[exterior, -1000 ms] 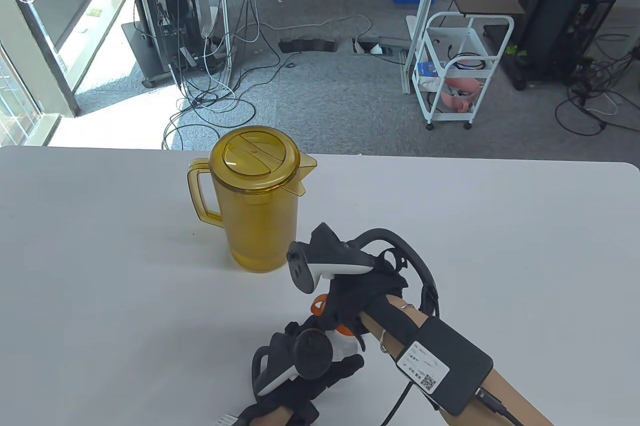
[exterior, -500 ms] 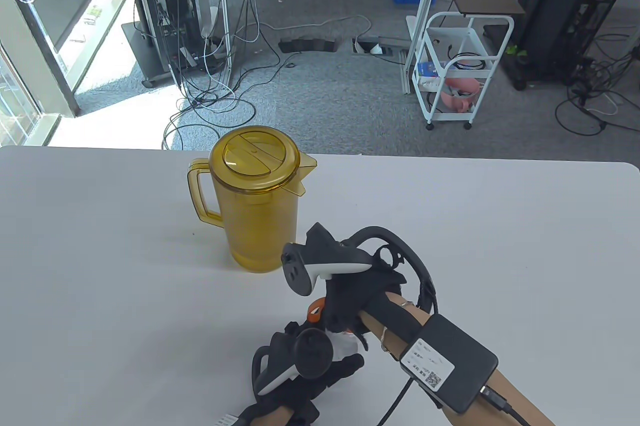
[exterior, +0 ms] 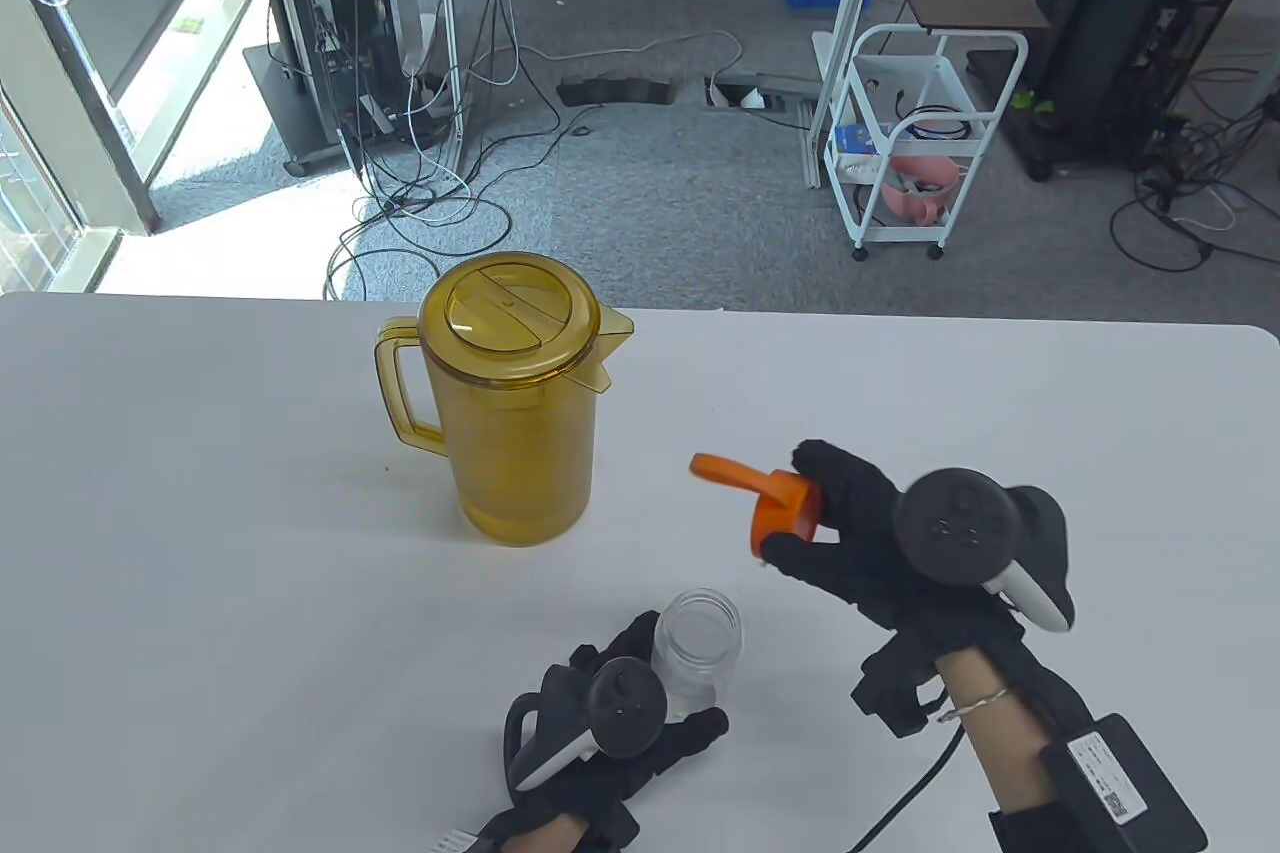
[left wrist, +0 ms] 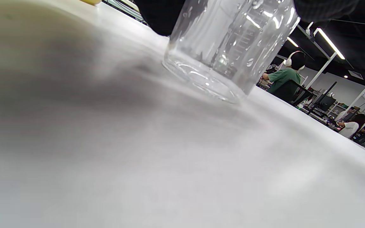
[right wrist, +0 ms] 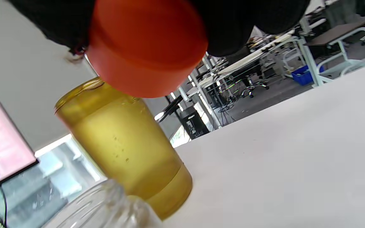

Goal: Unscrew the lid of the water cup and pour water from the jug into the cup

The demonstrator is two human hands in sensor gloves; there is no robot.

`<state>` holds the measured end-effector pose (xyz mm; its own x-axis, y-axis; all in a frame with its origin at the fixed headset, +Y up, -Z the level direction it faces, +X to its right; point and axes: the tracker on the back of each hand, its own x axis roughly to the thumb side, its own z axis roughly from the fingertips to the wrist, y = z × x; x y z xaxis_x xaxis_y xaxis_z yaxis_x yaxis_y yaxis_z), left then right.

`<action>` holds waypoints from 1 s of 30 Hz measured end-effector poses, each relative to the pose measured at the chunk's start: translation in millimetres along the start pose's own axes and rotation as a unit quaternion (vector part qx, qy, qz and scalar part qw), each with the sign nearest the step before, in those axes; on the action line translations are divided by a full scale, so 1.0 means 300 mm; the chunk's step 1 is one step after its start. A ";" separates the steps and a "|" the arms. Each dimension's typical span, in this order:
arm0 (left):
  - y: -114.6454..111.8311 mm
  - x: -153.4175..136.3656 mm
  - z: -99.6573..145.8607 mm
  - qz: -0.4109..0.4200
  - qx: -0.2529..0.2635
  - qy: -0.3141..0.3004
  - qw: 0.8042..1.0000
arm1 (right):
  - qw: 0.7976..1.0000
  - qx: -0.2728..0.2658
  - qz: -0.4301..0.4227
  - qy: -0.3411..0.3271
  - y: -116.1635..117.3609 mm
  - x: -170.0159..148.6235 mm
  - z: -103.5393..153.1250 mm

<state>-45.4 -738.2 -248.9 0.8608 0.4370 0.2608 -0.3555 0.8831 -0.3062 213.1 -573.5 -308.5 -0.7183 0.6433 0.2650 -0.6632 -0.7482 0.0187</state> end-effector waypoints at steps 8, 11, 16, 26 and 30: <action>0.000 -0.002 0.000 0.000 0.002 0.001 1.000 | 0.989 0.013 0.115 0.093 0.129 -0.280 0.031; 0.000 -0.003 0.000 0.000 0.002 0.001 1.000 | 0.984 0.048 0.127 0.119 0.177 -0.340 0.006; -0.001 -0.004 0.000 0.000 0.001 0.001 1.000 | 0.981 0.062 0.142 0.113 0.262 -0.387 -0.042; -0.002 -0.004 -0.001 0.001 -0.002 0.003 1.000 | 0.985 0.078 0.111 0.103 0.339 -0.457 -0.064; -0.002 -0.003 -0.002 0.001 -0.004 0.003 1.000 | 0.987 0.070 0.092 0.116 0.320 -0.480 -0.042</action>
<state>-45.8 -739.4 -249.5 0.8621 0.4382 0.2545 -0.3551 0.8807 -0.3133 250.3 -735.9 -357.1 -0.8630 0.5029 0.0483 -0.4940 -0.8600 0.1275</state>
